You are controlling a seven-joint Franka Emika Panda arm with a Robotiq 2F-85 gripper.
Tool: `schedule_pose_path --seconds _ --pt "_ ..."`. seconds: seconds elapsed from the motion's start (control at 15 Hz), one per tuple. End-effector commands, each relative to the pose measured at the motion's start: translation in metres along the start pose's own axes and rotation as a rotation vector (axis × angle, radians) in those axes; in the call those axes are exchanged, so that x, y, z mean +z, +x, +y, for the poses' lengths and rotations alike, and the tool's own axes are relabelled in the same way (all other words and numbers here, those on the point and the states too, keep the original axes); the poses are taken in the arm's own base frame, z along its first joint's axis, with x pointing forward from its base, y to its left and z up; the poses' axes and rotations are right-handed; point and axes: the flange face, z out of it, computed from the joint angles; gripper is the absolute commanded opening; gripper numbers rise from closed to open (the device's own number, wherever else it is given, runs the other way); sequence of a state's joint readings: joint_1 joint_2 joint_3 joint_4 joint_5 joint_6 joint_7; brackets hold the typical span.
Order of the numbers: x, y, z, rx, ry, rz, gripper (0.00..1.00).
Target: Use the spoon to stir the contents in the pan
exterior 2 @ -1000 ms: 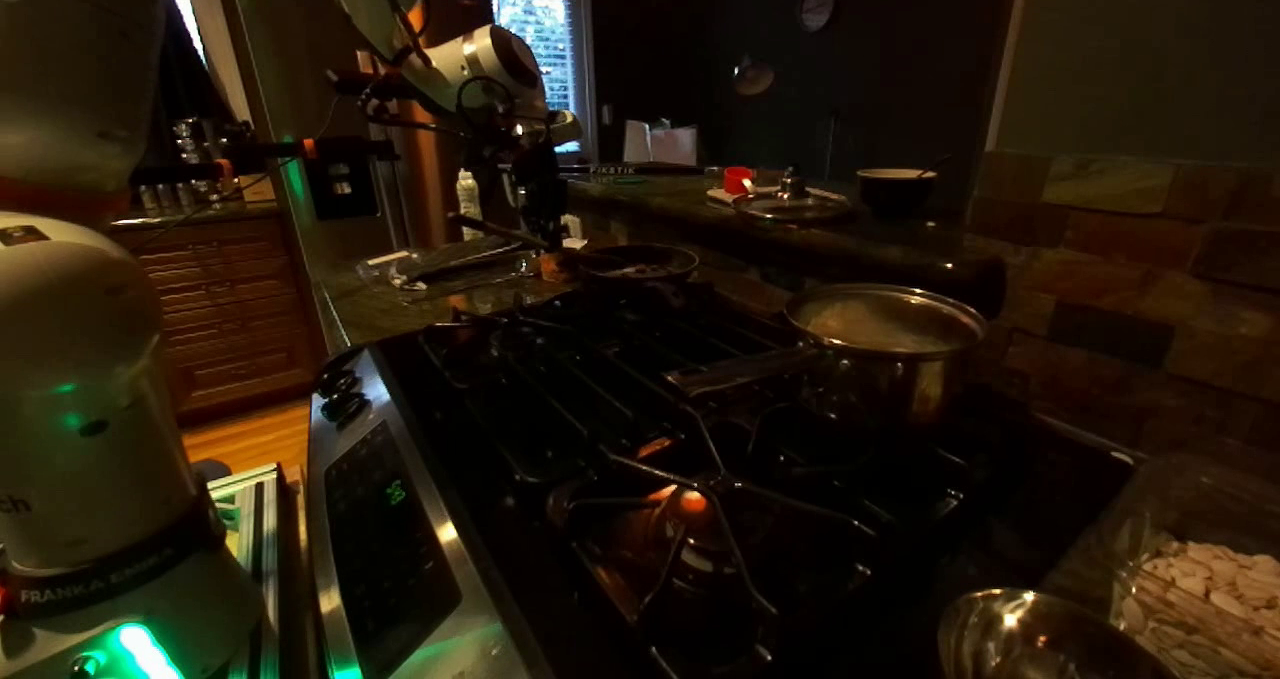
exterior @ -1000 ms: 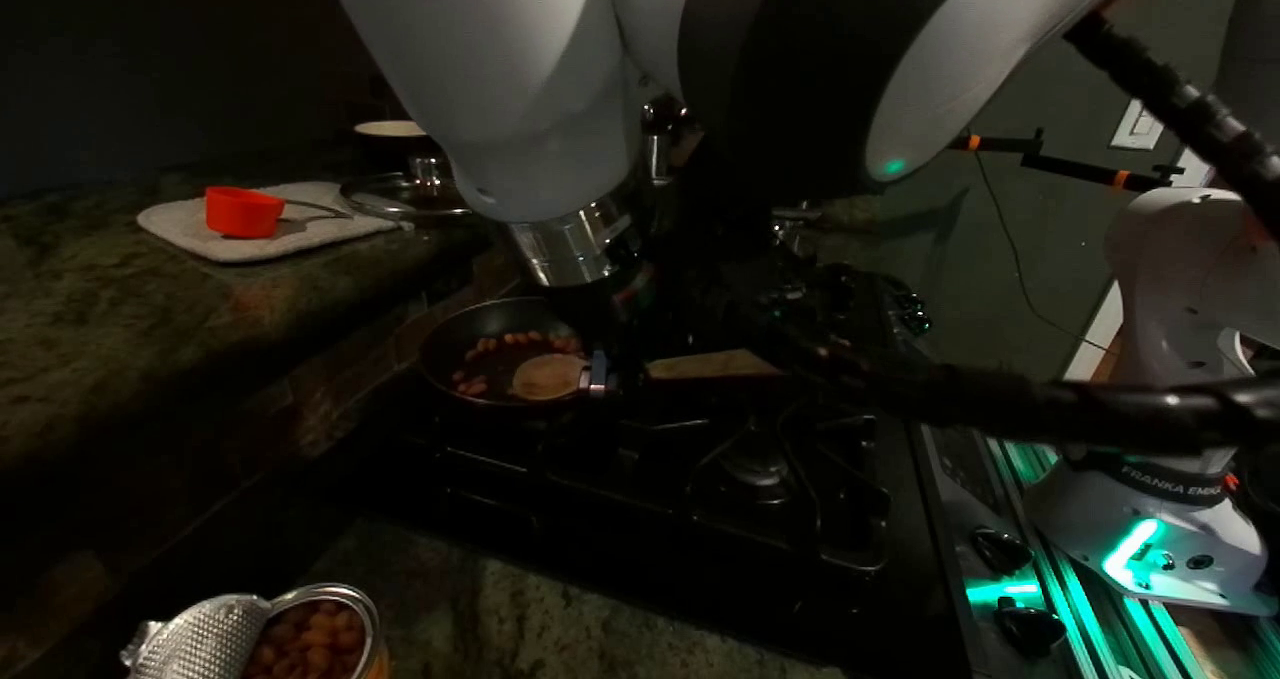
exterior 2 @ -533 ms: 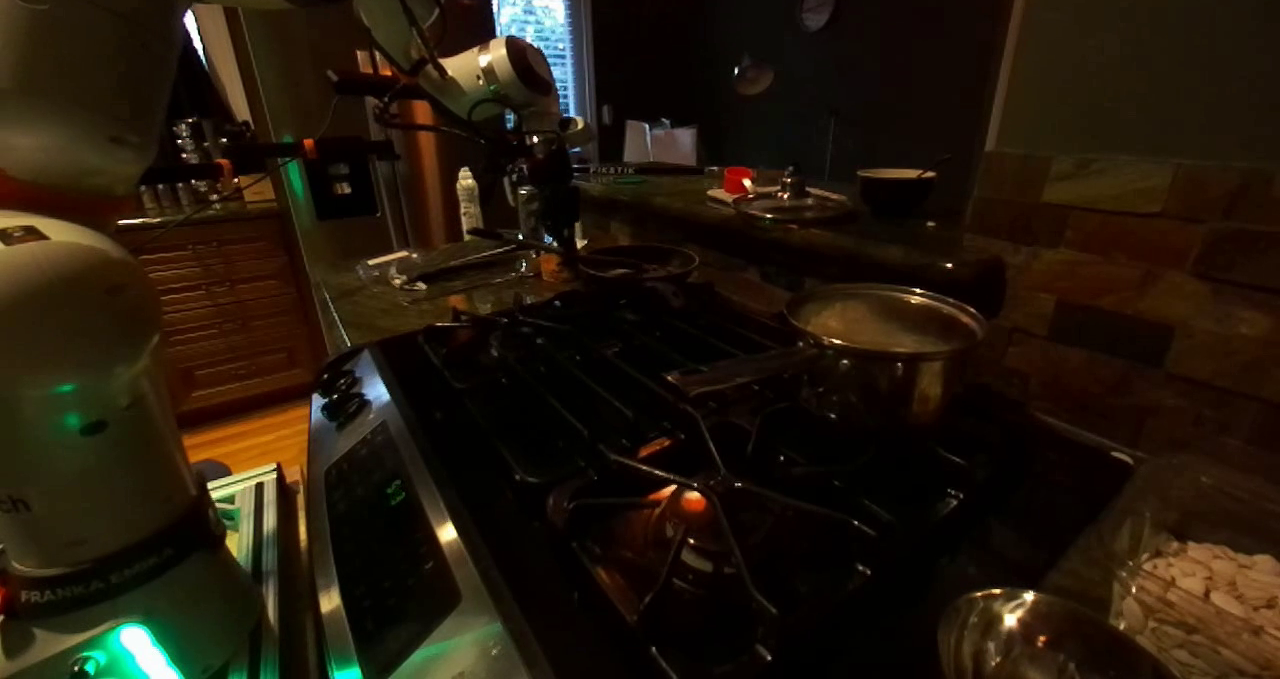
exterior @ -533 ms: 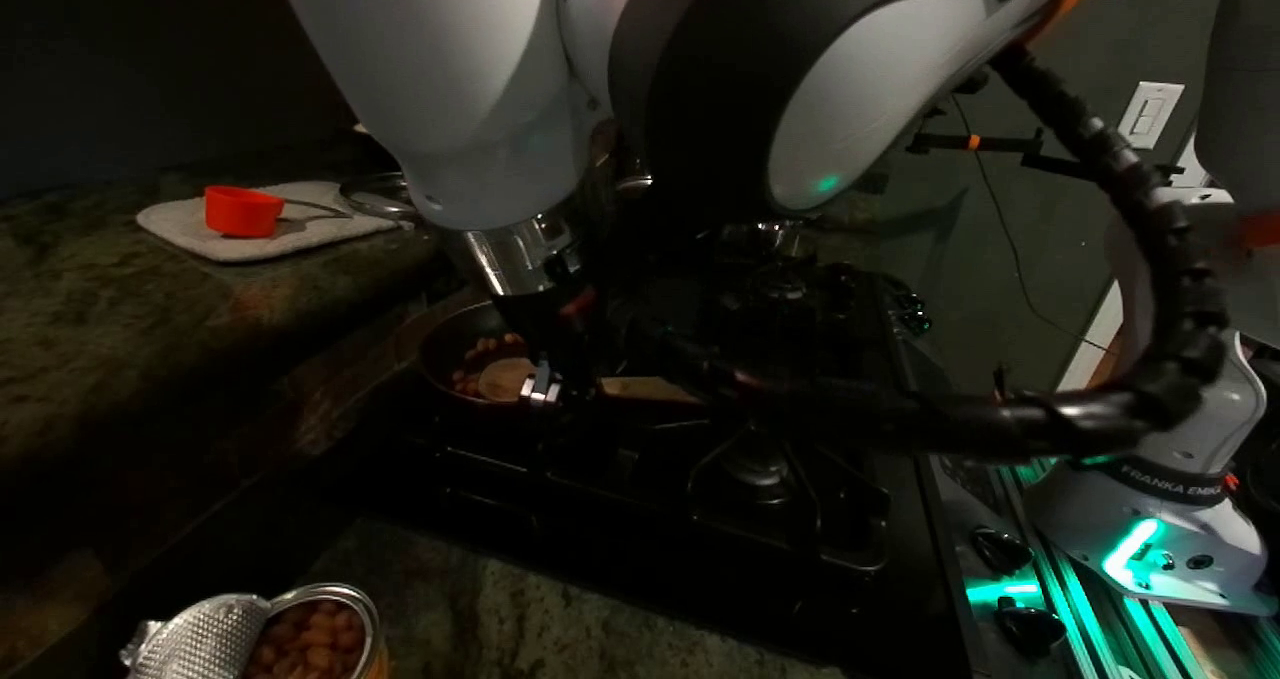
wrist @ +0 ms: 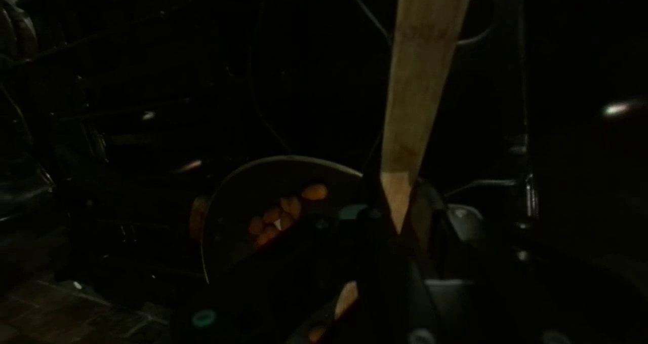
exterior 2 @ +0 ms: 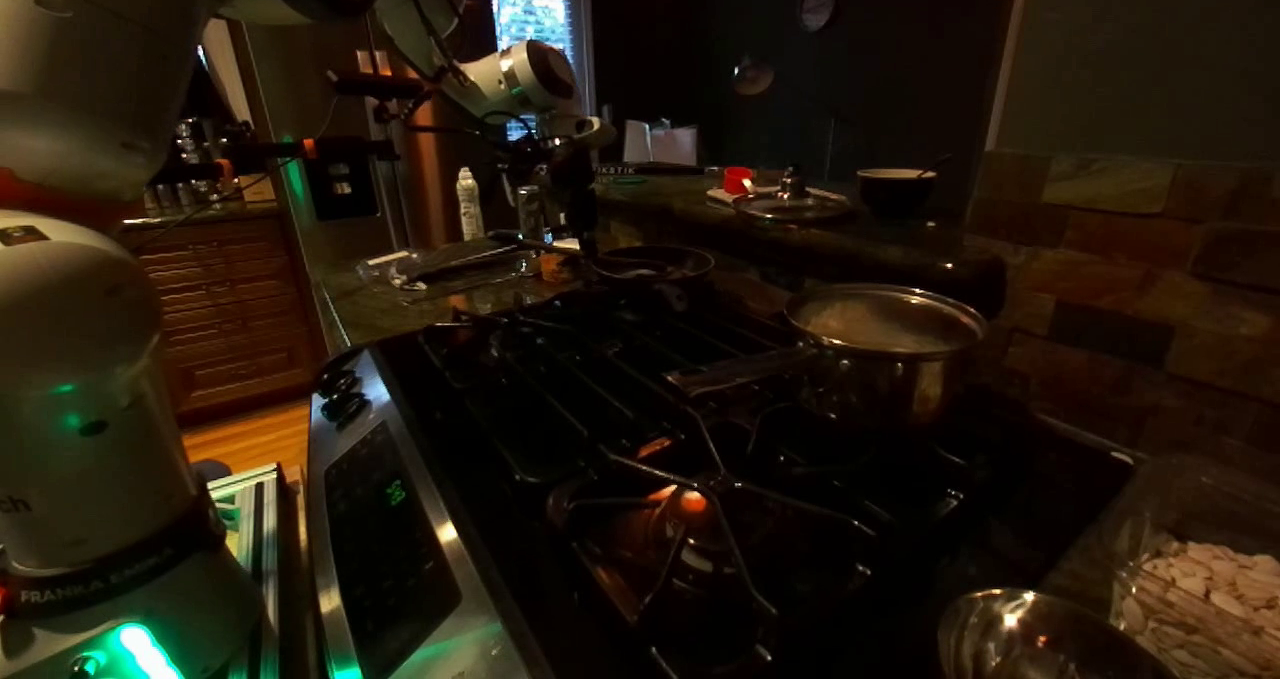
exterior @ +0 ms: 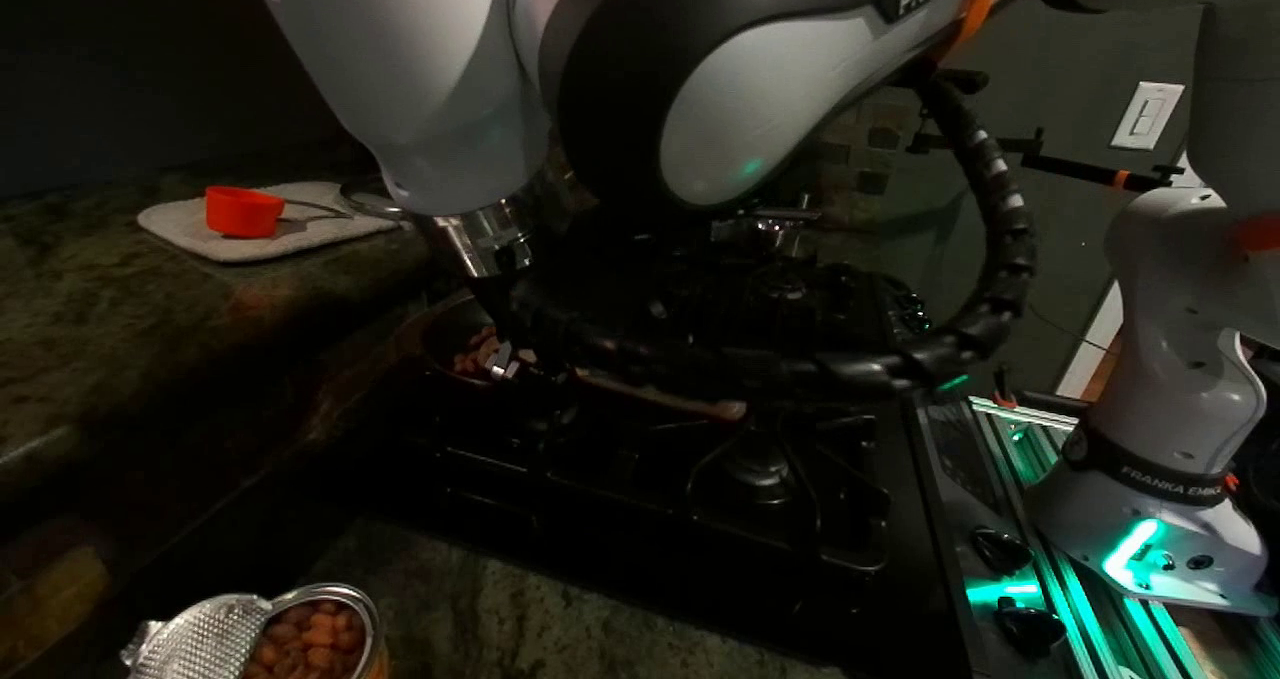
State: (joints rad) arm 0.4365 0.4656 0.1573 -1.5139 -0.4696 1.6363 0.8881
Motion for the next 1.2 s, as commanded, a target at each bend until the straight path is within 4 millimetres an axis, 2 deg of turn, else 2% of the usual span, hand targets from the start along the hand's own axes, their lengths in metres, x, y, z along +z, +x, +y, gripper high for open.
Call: schedule_pose_path --seconds 0.0,0.33,0.67,1.13 --pt "0.007 0.015 0.005 0.093 0.006 -0.030 0.05" --pt "0.008 0.022 0.022 0.142 0.015 -0.087 0.05" --pt "-0.002 0.015 0.028 0.128 0.051 -0.145 0.05" --pt "-0.018 0.006 0.047 0.100 0.168 -0.282 0.05"
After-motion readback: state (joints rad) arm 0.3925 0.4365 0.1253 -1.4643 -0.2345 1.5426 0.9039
